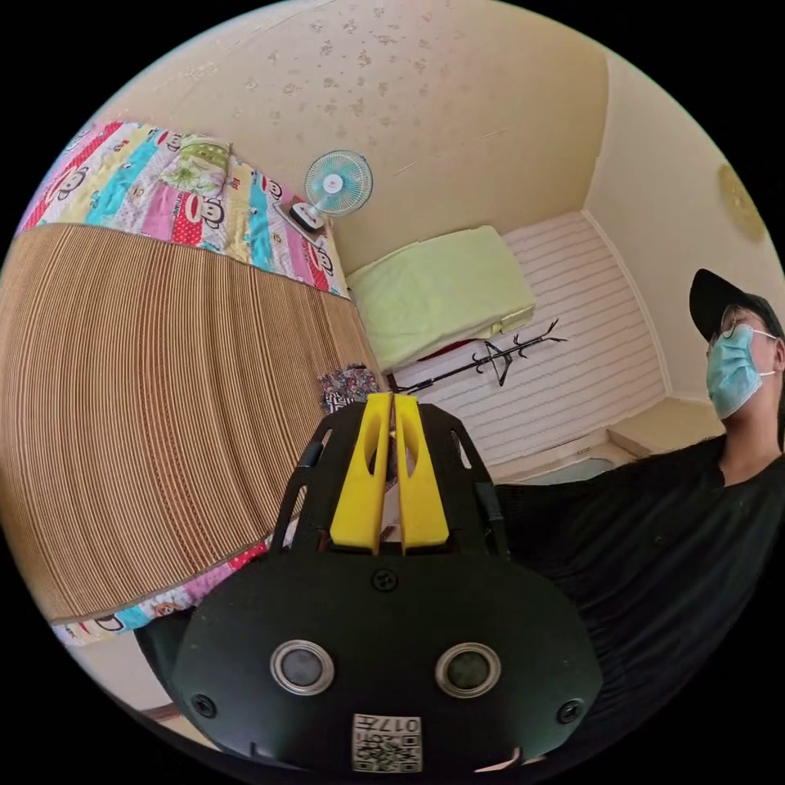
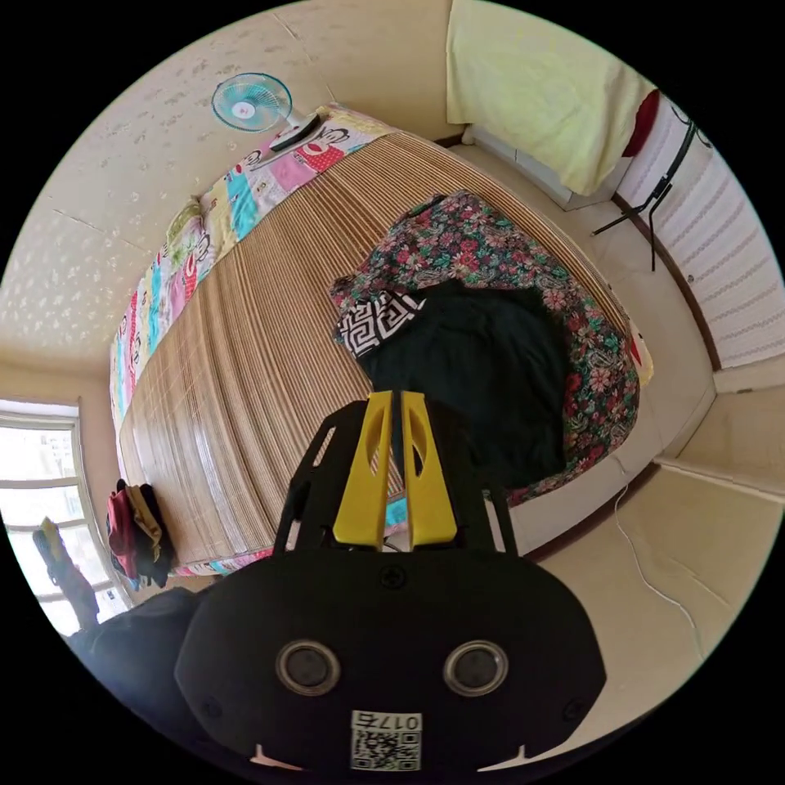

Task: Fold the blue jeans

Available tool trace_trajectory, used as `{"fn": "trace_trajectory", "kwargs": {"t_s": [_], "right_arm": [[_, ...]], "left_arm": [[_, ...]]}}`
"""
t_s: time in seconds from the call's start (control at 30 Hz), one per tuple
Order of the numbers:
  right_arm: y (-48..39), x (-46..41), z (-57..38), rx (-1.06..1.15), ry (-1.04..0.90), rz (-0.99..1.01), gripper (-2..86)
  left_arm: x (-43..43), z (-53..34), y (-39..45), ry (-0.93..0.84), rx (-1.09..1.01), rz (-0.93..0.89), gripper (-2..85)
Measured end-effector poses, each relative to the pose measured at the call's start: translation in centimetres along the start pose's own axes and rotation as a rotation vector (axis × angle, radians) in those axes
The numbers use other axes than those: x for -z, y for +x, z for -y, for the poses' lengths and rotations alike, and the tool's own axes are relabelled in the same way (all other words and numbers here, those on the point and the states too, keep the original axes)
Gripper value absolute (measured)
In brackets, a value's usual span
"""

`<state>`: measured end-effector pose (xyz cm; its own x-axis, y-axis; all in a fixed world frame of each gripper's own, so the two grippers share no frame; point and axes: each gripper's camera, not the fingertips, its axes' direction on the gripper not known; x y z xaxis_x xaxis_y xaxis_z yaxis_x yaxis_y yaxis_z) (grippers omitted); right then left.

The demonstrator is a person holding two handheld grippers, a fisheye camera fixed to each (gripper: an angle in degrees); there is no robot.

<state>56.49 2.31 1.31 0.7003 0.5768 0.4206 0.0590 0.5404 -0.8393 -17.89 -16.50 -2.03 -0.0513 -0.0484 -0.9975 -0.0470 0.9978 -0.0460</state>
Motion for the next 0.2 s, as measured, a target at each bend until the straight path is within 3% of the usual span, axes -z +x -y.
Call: {"fn": "trace_trajectory", "kwargs": {"t_s": [0.07,0.2], "right_arm": [[1.6,-2.5,4.1,-0.068,-0.044,0.0,5.5],[3.7,-6.4,6.6,-0.166,-0.104,-0.01,6.7]], "left_arm": [[-0.7,-0.3,-2.9,0.025,0.14,-0.034,-0.9],[-0.9,-0.1,-4.9,0.038,0.195,0.009,-0.8]]}}
